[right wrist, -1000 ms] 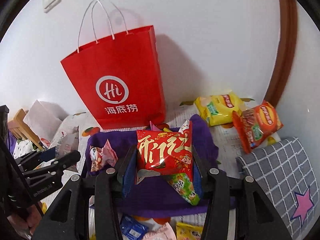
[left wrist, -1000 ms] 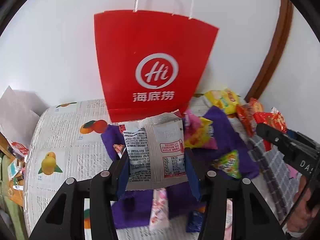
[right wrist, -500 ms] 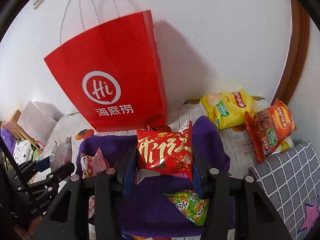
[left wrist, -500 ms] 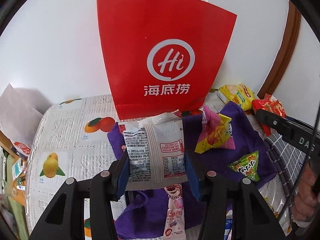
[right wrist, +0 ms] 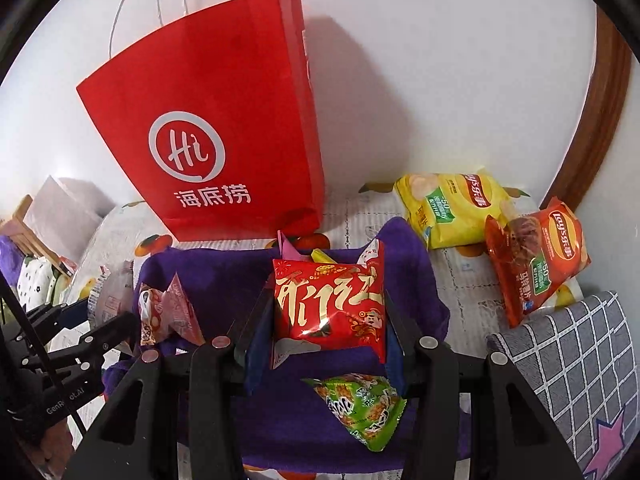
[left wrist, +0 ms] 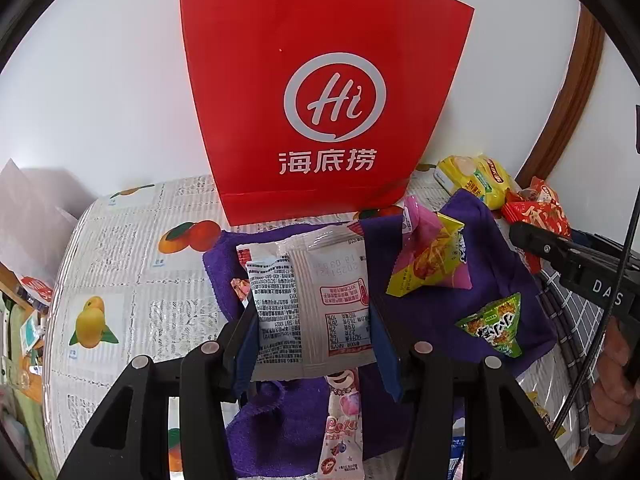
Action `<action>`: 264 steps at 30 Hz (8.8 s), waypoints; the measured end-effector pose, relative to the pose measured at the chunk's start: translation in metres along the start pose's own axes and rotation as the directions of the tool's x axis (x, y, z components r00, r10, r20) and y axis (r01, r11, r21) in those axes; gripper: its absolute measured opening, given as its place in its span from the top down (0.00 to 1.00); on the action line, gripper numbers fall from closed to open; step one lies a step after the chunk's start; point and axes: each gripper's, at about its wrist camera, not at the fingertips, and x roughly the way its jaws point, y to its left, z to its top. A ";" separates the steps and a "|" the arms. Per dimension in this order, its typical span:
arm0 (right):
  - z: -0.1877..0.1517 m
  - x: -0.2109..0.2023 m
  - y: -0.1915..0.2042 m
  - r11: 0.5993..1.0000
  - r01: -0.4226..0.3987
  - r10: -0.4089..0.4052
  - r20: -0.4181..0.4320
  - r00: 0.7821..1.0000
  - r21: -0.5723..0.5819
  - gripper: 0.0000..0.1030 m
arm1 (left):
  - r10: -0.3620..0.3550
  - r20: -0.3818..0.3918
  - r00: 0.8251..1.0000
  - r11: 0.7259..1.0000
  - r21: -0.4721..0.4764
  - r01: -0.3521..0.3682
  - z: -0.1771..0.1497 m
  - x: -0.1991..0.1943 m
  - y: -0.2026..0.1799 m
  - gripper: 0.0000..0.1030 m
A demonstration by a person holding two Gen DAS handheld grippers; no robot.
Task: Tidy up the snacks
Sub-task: 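Carry the red bag with the right tool while the left tool carries the white packet over the towel, then open the right tool over the towel while the left tool releases the white packet beside it, then grasp the yellow triangular chip bag with the right tool while the left tool grasps the blue packet, then carry the yellow bag with the right tool while the left tool carries the blue packet over the towel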
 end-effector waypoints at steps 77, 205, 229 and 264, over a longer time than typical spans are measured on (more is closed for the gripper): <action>-0.005 0.019 -0.002 0.999 0.035 -0.039 -0.104 0.994 -0.038 0.35 | -0.019 -0.080 0.997 1.000 0.010 0.020 -0.004 0.015 -0.006 0.52; -0.214 -0.044 -0.071 0.988 0.071 -0.057 -0.107 0.993 0.136 0.60 | -0.041 -0.193 0.980 0.990 0.128 0.067 -0.142 0.013 -0.086 0.54; -0.124 -0.119 -0.014 0.993 0.061 -0.069 0.075 0.995 0.101 0.61 | -0.121 0.003 0.993 0.986 0.115 0.119 -0.084 -0.094 -0.045 0.56; -0.021 -0.048 -0.005 0.997 0.056 -0.060 0.076 0.995 0.056 0.61 | -0.128 0.014 0.992 0.992 0.000 0.128 -0.013 -0.033 -0.010 0.56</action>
